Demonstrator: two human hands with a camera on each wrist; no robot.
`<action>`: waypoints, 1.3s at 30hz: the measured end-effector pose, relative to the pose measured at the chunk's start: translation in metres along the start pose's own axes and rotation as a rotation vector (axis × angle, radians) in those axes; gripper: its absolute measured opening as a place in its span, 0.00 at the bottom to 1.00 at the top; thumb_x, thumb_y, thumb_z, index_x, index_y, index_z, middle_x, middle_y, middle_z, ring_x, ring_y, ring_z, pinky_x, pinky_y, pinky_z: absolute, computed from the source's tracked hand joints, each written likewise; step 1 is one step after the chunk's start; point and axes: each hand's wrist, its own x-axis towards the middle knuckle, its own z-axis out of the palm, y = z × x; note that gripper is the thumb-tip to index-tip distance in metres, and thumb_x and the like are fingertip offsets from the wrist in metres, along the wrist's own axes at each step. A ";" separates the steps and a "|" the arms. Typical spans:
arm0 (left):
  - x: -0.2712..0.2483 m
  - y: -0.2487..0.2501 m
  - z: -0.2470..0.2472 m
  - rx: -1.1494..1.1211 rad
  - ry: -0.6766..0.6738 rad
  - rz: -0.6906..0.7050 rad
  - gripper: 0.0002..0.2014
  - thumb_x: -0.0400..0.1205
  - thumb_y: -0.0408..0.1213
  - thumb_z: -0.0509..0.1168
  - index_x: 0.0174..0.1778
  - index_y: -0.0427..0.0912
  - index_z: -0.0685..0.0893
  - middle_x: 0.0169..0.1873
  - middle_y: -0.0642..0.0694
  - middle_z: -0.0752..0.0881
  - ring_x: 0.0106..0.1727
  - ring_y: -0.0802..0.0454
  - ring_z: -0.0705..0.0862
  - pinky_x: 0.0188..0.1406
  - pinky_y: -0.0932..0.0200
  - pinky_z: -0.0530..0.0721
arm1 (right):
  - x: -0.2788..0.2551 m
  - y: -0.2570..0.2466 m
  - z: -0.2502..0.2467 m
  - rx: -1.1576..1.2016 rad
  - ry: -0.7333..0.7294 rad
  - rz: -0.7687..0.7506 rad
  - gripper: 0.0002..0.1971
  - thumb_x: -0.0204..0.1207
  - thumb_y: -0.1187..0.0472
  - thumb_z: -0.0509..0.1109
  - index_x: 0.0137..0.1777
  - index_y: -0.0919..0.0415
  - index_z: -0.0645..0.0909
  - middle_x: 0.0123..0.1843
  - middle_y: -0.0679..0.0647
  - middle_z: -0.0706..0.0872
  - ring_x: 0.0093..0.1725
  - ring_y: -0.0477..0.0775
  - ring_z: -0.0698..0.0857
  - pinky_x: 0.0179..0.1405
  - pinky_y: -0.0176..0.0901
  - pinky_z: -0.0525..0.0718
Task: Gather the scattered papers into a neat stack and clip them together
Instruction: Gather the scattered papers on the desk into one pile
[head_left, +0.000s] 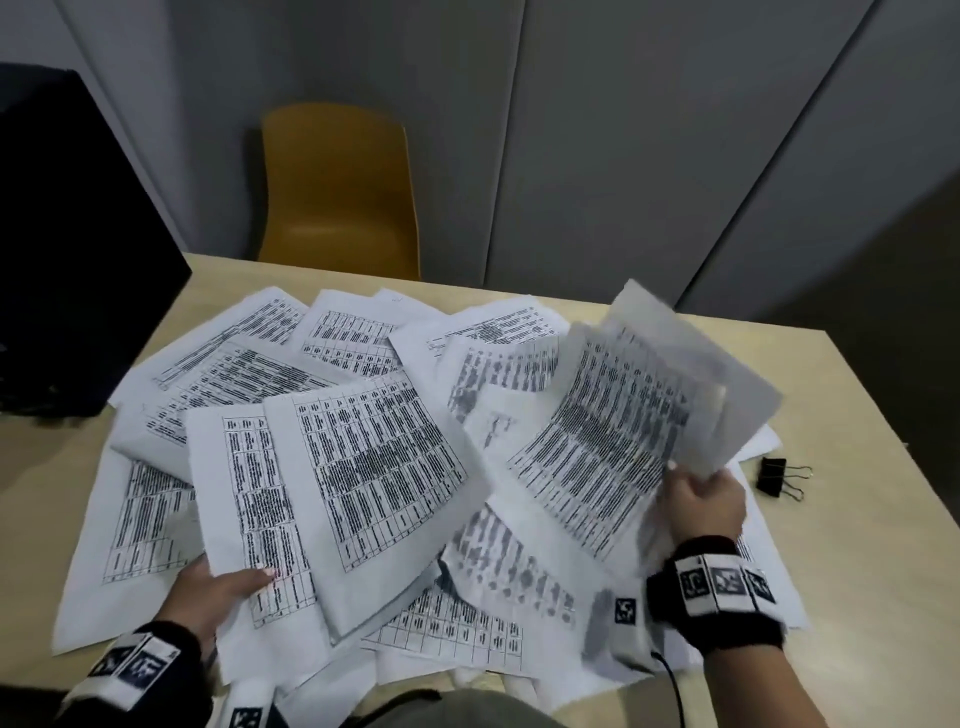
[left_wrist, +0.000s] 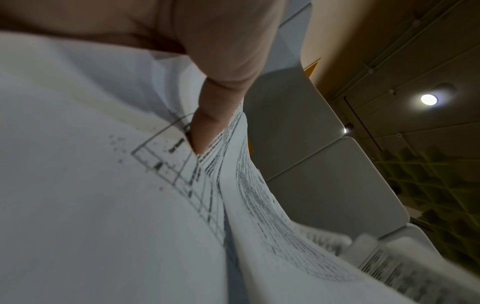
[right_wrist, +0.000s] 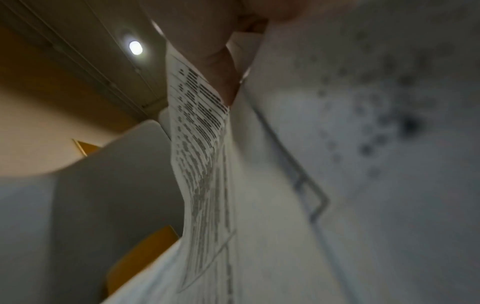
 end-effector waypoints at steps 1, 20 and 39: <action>0.003 -0.001 0.000 0.003 -0.013 0.006 0.11 0.72 0.22 0.70 0.47 0.35 0.80 0.48 0.35 0.86 0.50 0.38 0.82 0.56 0.47 0.76 | 0.000 -0.007 -0.005 0.049 0.053 -0.074 0.11 0.74 0.67 0.70 0.50 0.77 0.81 0.46 0.74 0.86 0.46 0.64 0.85 0.42 0.47 0.75; 0.011 0.004 -0.001 0.245 -0.155 0.174 0.07 0.69 0.17 0.68 0.36 0.31 0.81 0.37 0.30 0.86 0.48 0.34 0.83 0.44 0.53 0.75 | -0.005 -0.030 0.012 0.071 -0.429 0.007 0.20 0.71 0.69 0.73 0.61 0.73 0.76 0.50 0.65 0.84 0.46 0.59 0.83 0.49 0.49 0.82; 0.005 0.000 0.050 0.400 -0.133 0.227 0.13 0.67 0.33 0.78 0.46 0.40 0.85 0.41 0.43 0.90 0.44 0.44 0.87 0.50 0.53 0.82 | -0.010 0.000 0.001 0.019 0.018 0.067 0.11 0.73 0.69 0.68 0.49 0.80 0.80 0.46 0.74 0.85 0.49 0.72 0.84 0.46 0.52 0.79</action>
